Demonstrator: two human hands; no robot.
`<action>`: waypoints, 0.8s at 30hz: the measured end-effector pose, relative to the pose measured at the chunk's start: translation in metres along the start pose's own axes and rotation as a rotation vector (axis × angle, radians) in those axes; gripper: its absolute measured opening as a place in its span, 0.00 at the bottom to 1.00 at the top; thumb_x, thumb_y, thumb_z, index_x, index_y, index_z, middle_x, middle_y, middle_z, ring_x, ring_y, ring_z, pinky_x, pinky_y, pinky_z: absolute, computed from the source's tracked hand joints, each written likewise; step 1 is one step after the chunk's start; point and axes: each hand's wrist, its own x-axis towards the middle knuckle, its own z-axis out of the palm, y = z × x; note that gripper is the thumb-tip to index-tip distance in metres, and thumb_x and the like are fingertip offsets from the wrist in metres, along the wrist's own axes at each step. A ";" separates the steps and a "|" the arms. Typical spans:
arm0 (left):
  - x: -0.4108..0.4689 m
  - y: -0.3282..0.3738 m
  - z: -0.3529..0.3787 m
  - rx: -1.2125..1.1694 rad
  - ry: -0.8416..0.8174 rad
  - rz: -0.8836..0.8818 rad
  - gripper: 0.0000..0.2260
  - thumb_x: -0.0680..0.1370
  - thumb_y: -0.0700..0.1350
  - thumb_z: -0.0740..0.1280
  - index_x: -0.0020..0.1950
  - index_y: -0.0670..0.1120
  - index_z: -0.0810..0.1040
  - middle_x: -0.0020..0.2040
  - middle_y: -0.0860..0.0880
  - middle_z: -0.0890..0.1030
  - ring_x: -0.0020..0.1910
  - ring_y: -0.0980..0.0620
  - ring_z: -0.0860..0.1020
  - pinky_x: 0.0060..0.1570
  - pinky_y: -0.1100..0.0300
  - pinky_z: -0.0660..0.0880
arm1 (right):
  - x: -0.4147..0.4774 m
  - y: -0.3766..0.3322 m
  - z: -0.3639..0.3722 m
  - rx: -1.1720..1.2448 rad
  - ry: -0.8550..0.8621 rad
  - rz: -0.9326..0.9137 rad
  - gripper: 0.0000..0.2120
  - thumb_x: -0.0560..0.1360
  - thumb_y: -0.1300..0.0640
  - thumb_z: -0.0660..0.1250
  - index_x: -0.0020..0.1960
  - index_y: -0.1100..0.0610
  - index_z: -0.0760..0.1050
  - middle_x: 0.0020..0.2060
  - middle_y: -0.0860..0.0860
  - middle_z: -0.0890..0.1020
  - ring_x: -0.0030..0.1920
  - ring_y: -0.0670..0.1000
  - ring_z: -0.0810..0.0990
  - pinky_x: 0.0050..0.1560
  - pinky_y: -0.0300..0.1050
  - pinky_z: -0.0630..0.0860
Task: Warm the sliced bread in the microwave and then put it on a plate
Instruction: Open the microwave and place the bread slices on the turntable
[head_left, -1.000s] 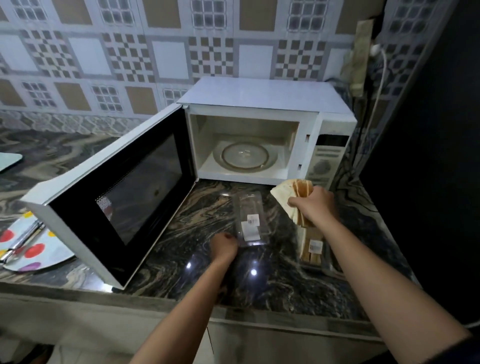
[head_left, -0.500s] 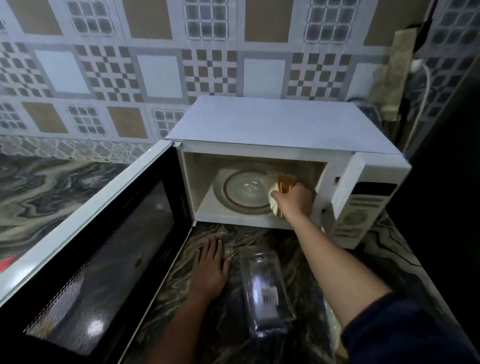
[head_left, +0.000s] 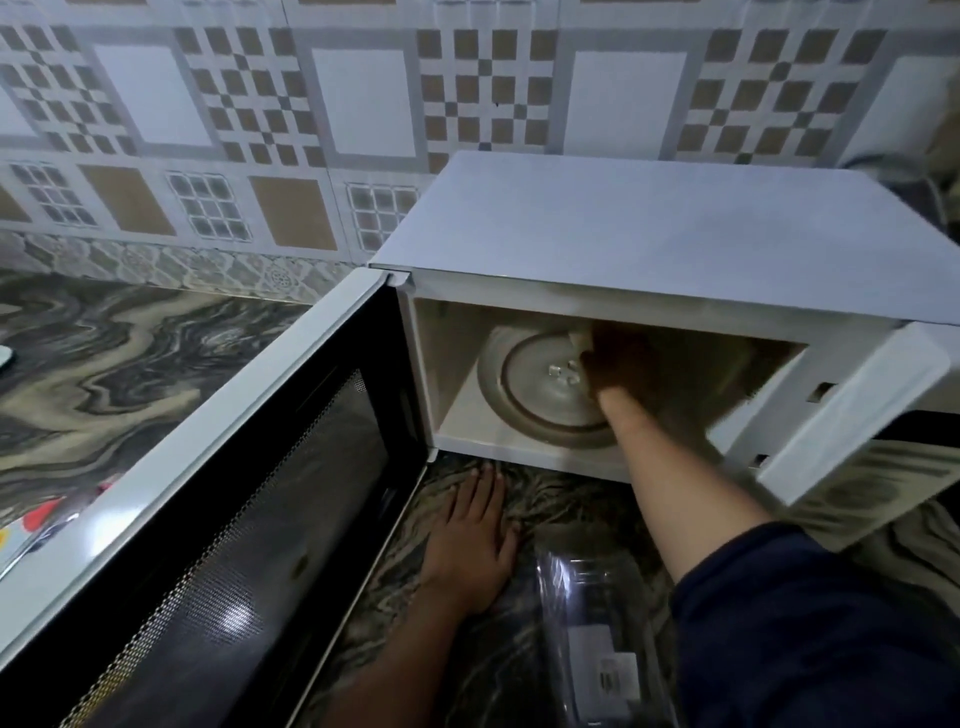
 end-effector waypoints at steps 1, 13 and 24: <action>0.000 0.000 -0.001 0.001 -0.005 0.001 0.34 0.73 0.61 0.36 0.77 0.49 0.42 0.78 0.51 0.43 0.71 0.58 0.34 0.70 0.62 0.32 | 0.003 -0.001 0.004 -0.031 -0.006 -0.012 0.24 0.73 0.46 0.65 0.65 0.56 0.71 0.60 0.58 0.77 0.58 0.59 0.77 0.51 0.47 0.72; -0.002 0.000 0.002 -0.019 0.008 -0.001 0.35 0.71 0.61 0.35 0.77 0.49 0.42 0.78 0.51 0.44 0.73 0.57 0.36 0.70 0.61 0.33 | -0.001 0.002 0.013 -0.240 -0.125 -0.171 0.34 0.78 0.43 0.57 0.77 0.52 0.45 0.76 0.55 0.52 0.74 0.61 0.55 0.71 0.56 0.58; -0.062 0.006 0.003 -0.015 0.045 -0.120 0.38 0.70 0.61 0.31 0.77 0.48 0.48 0.73 0.55 0.43 0.77 0.54 0.47 0.71 0.61 0.39 | -0.096 0.028 -0.059 0.143 -0.021 -0.005 0.25 0.72 0.58 0.70 0.65 0.63 0.66 0.61 0.61 0.74 0.61 0.60 0.74 0.55 0.48 0.72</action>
